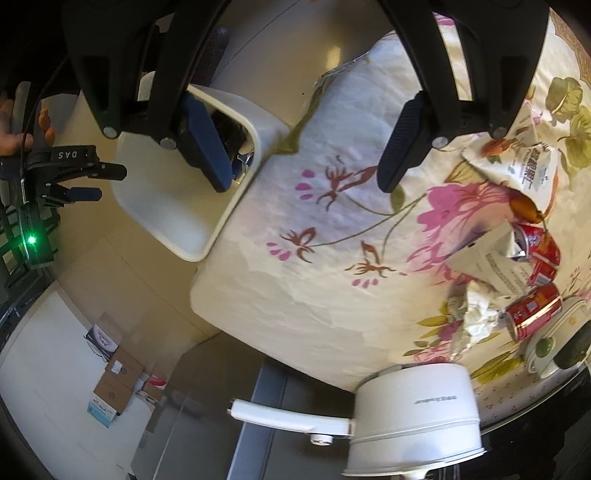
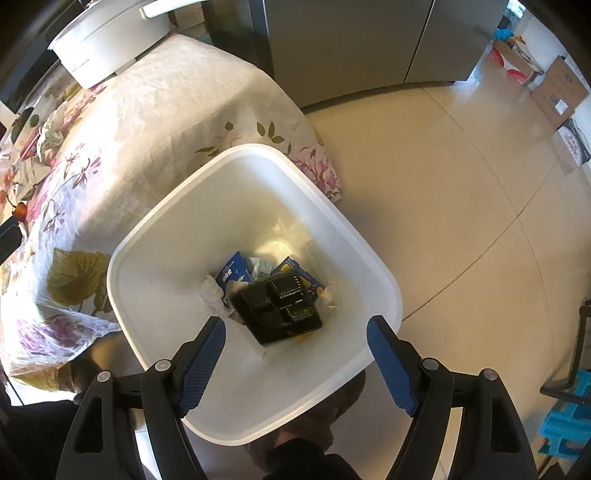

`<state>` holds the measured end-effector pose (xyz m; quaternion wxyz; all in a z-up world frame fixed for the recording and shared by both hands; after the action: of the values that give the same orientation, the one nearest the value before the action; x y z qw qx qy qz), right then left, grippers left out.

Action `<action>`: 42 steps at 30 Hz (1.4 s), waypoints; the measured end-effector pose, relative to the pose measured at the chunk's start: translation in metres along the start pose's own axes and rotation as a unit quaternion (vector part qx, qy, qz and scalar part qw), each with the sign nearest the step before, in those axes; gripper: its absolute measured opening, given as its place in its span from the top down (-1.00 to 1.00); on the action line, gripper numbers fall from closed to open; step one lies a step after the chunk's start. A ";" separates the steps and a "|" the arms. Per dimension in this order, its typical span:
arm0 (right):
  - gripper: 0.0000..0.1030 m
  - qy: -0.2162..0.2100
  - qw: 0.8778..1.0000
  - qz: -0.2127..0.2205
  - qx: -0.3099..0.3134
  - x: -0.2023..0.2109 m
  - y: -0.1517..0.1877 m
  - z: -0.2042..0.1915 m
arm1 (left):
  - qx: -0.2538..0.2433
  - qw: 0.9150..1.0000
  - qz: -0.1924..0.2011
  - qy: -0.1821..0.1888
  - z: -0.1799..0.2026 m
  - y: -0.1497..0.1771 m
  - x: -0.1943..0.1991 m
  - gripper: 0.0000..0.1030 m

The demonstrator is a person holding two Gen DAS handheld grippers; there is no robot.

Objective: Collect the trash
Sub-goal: 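Open both tools to drop the tissue and tray into the bin, then move both open tools back over the table and grasp the pecan bag with the left tool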

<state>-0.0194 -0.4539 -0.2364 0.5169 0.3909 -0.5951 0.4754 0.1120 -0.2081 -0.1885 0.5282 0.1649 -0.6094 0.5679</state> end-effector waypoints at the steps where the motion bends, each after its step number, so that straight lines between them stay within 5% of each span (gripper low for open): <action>1: -0.56 -0.001 1.000 0.001 0.000 0.001 -0.001 0.000 | 0.001 1.000 0.000 -0.002 -0.002 0.000 0.000 -0.57; 17: -0.56 -0.033 0.999 0.031 0.025 0.019 -0.044 -0.067 | 0.028 0.998 0.002 -0.050 -0.058 0.009 0.025 -0.67; 29: -0.57 -0.071 0.993 0.041 0.088 0.024 -0.082 -0.176 | 0.139 0.987 0.008 -0.086 -0.163 0.019 0.059 -0.72; 42: -0.60 -0.058 0.988 0.038 0.139 0.008 -0.111 -0.236 | 0.212 0.976 -0.032 -0.034 -0.208 0.032 0.037 -0.72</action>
<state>0.1429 -0.2520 -0.2071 0.4037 0.4631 -0.5669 0.5489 0.1669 -0.0034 -0.2163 0.4779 0.3117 -0.4869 0.6613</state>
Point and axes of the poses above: each gripper's, at about its wrist camera, not at the fingertips, and x roughly against the way its jaws point, z to its right, y to its underside, the point moved 7 cm from there along -x, roughly the way its jaws point, and after that the axes turned 4 degrees about x, right-handed, at the moved point
